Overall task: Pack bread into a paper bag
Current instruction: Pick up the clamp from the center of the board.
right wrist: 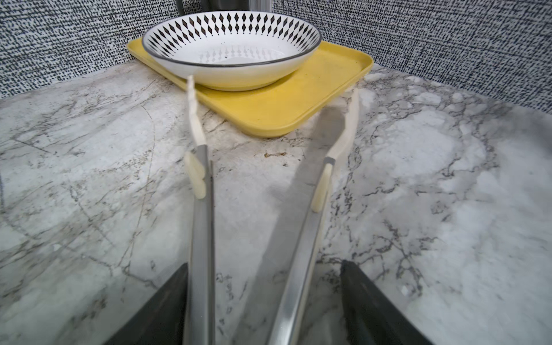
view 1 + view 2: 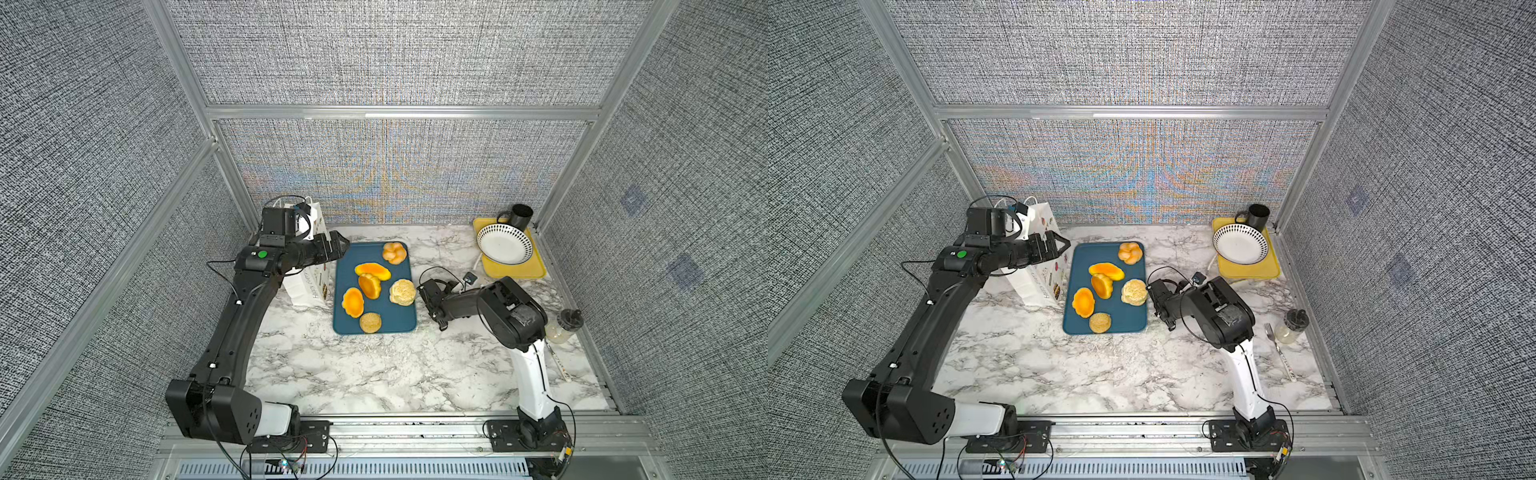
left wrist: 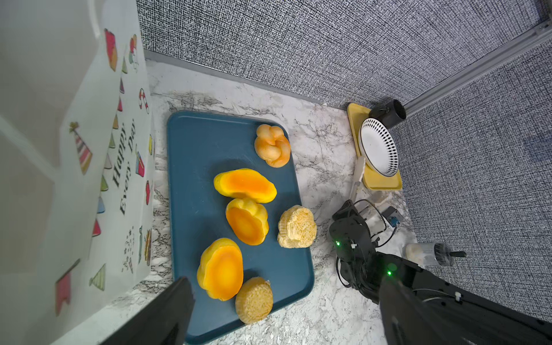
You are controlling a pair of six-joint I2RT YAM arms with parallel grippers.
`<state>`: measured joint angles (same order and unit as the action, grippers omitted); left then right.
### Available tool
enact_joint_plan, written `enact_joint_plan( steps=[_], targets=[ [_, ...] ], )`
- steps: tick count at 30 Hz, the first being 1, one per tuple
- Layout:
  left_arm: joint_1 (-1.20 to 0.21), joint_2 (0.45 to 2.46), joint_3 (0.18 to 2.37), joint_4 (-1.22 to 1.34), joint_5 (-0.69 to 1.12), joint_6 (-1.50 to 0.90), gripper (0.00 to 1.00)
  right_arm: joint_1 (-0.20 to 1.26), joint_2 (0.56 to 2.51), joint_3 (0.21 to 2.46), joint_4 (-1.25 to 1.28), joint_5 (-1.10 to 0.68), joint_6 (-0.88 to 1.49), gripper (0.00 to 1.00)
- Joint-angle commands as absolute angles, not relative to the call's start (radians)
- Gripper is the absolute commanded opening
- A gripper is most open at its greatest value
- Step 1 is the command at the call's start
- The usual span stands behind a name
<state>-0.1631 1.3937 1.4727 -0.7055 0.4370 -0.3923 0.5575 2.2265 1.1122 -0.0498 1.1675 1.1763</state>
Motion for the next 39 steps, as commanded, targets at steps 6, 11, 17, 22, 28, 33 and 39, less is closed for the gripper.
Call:
enact_joint_plan(
  steps=[6,11,17,22,28,33,39],
  targets=[
    [-0.166,1.415,1.498,-0.673,0.442,-0.381,1.00,0.571,2.288,1.029,-0.391,0.237,1.126,0.48],
    [-0.167,1.422,1.497,-0.664,0.440,-0.380,1.00,0.597,2.256,1.047,-0.385,0.235,1.050,0.38],
    [-0.167,1.442,1.506,-0.644,0.437,-0.376,1.00,0.629,2.202,1.085,-0.399,0.228,0.937,0.14],
    [-0.166,1.465,1.513,-0.619,0.440,-0.376,1.00,0.645,2.127,1.095,-0.437,0.222,0.880,0.00],
    [-0.167,1.496,1.532,-0.595,0.443,-0.376,1.00,0.666,2.015,1.120,-0.520,0.241,0.853,0.00],
    [-0.166,1.515,1.549,-0.591,0.440,-0.372,1.00,0.666,1.910,1.142,-0.606,0.273,0.864,0.00],
    [-0.166,1.517,1.554,-0.589,0.440,-0.372,1.00,0.660,1.813,1.152,-0.680,0.304,0.870,0.00]
  ],
)
